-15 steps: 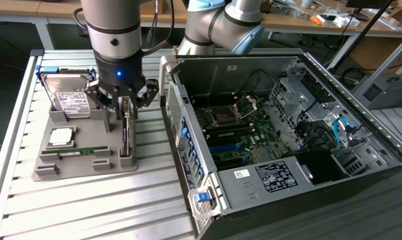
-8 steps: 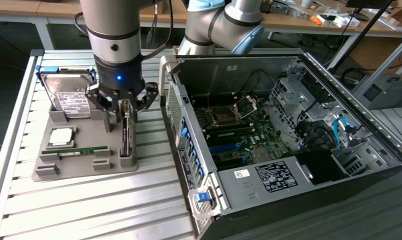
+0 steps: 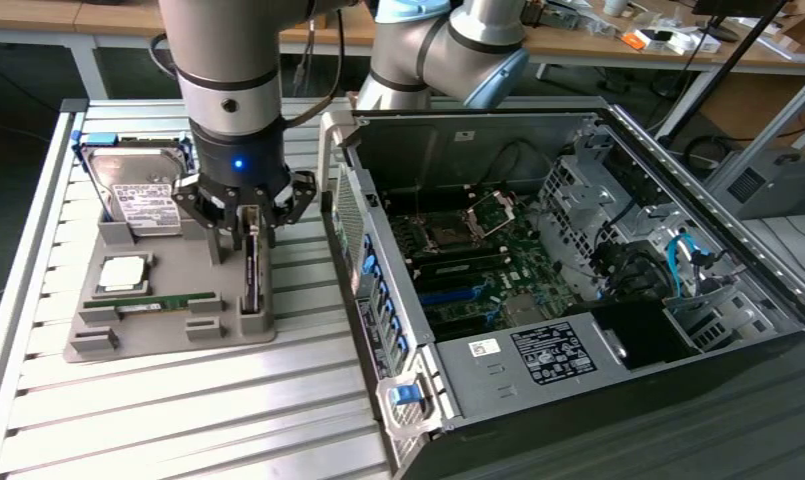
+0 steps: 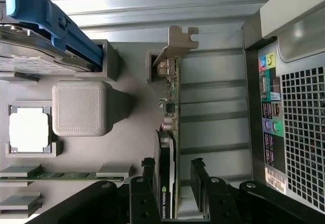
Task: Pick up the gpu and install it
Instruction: 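Pick up the gpu and move the gpu toward the slot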
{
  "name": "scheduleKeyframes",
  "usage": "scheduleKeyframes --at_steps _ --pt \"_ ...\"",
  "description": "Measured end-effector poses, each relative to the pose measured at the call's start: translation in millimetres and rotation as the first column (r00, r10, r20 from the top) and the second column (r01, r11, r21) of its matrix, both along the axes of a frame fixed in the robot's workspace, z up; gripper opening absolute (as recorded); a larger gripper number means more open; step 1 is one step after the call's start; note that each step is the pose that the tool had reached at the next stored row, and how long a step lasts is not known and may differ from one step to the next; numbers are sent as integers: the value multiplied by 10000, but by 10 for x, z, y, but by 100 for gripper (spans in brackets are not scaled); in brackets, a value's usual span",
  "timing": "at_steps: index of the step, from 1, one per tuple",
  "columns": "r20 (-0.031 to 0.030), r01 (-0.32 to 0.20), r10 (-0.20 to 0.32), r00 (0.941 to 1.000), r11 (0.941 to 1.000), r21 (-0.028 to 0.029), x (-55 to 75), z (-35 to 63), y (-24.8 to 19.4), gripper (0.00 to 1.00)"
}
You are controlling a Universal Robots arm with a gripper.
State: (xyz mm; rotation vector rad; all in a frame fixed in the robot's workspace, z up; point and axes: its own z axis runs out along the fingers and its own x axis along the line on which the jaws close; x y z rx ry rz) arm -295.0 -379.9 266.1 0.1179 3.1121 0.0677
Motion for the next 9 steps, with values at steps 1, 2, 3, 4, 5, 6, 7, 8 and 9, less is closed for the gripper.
scheduleKeyframes --at_steps 1,2,3,4,5,6,7,8,9 --pt "0 0 0 10000 10000 0 0 -10 0 42" --pt "0 0 0 10000 10000 0 -1 -32 0 42" --pt "0 0 0 10000 10000 0 -1 -41 0 42" --pt "0 1 -1 10000 10000 0 -1 -61 0 42" --pt "-1 0 0 10000 10000 0 -1 -70 0 42" --pt "-1 0 0 10000 10000 0 -2 -81 0 42" --pt "0 0 0 10000 10000 0 -2 -90 0 42" --pt "-1 1 -1 10000 10000 0 -4 -99 1 42" --pt "0 0 0 10000 10000 0 -4 -108 3 42"
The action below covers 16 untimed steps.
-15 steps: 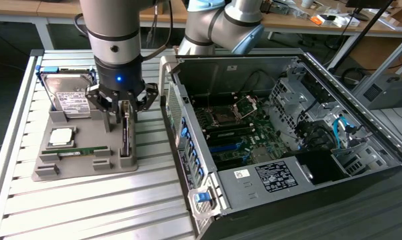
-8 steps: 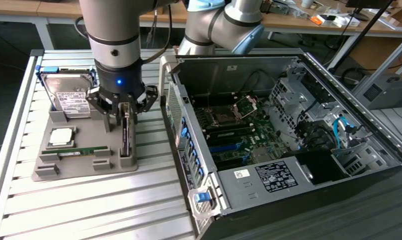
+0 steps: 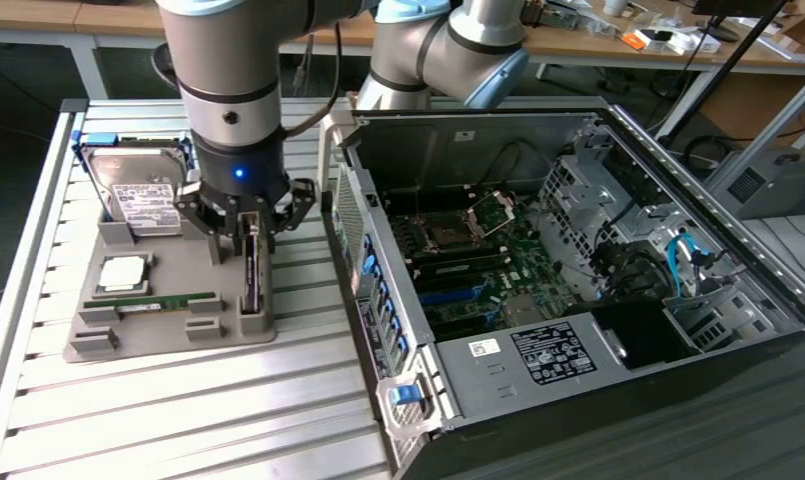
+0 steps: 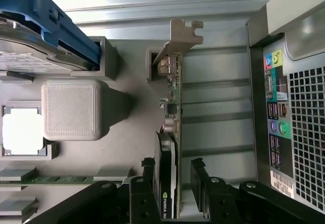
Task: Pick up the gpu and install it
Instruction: 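Pick up the gpu and move the gpu toward the slot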
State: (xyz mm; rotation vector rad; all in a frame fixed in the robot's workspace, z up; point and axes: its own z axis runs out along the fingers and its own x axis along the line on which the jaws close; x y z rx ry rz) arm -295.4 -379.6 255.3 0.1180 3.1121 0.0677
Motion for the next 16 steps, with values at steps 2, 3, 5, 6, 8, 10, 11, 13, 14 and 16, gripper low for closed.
scheduleKeyframes --at_steps 2,3,5,6,8,10,11,13,14,16 --pt "-2 1 -1 10000 10000 -2 0 -8 14 42" --pt "-1 -1 1 10000 10000 -1 0 -13 28 42" --pt "0 0 0 10000 10000 -1 0 -21 56 42" --pt "0 -1 1 10000 10000 0 0 -26 65 42" --pt "2 0 0 10000 10000 1 0 -45 74 42" --pt "0 -2 2 10000 10000 0 1 -65 76 42" --pt "0 0 0 10000 10000 0 0 -76 77 42" --pt "0 -1 1 10000 10000 0 1 -95 79 42" --pt "0 -1 1 10000 10000 0 0 -104 79 42" --pt "0 0 0 10000 10000 0 0 -123 79 42"
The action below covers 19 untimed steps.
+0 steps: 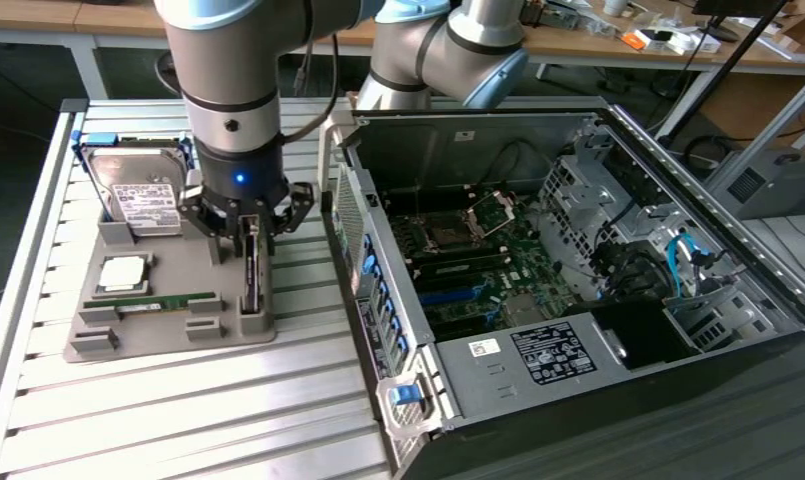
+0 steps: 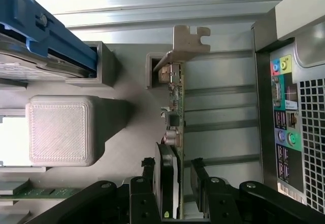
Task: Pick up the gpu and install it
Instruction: 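Pick up the gpu and move the gpu toward the slot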
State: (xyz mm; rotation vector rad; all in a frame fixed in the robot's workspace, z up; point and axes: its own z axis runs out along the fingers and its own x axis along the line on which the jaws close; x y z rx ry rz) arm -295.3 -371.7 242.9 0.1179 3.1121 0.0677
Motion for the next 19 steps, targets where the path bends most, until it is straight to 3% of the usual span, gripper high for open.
scheduleKeyframes --at_steps 14,15,17,19 --pt "0 0 0 10000 10000 -1 0 -22 0 42" --pt "-1 0 0 10000 10000 0 0 -22 0 41" --pt "-3 1 -1 10000 10000 -1 -1 -22 0 28" --pt "-1 1 -1 10000 10000 0 0 -22 0 27"
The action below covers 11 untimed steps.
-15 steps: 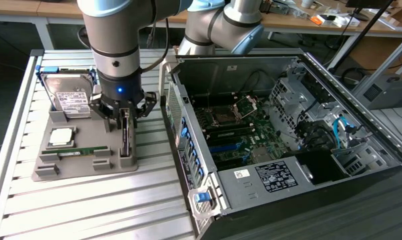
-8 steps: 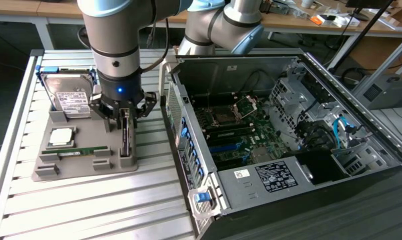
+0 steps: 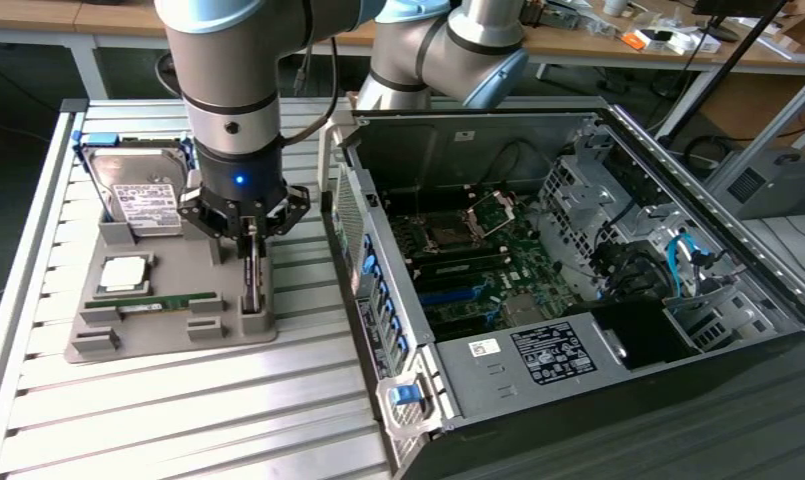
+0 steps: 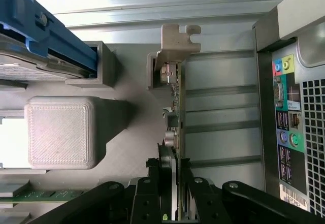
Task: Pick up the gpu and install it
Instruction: 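Pick up the gpu and move the gpu toward the slot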
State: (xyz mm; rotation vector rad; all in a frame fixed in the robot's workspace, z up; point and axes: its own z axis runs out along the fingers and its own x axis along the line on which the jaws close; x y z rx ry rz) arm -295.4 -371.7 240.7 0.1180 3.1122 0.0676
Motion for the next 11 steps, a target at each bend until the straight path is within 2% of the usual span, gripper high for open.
scheduleKeyframes --at_steps 11 --pt "4 0 0 10000 10000 3 0 0 0 27"
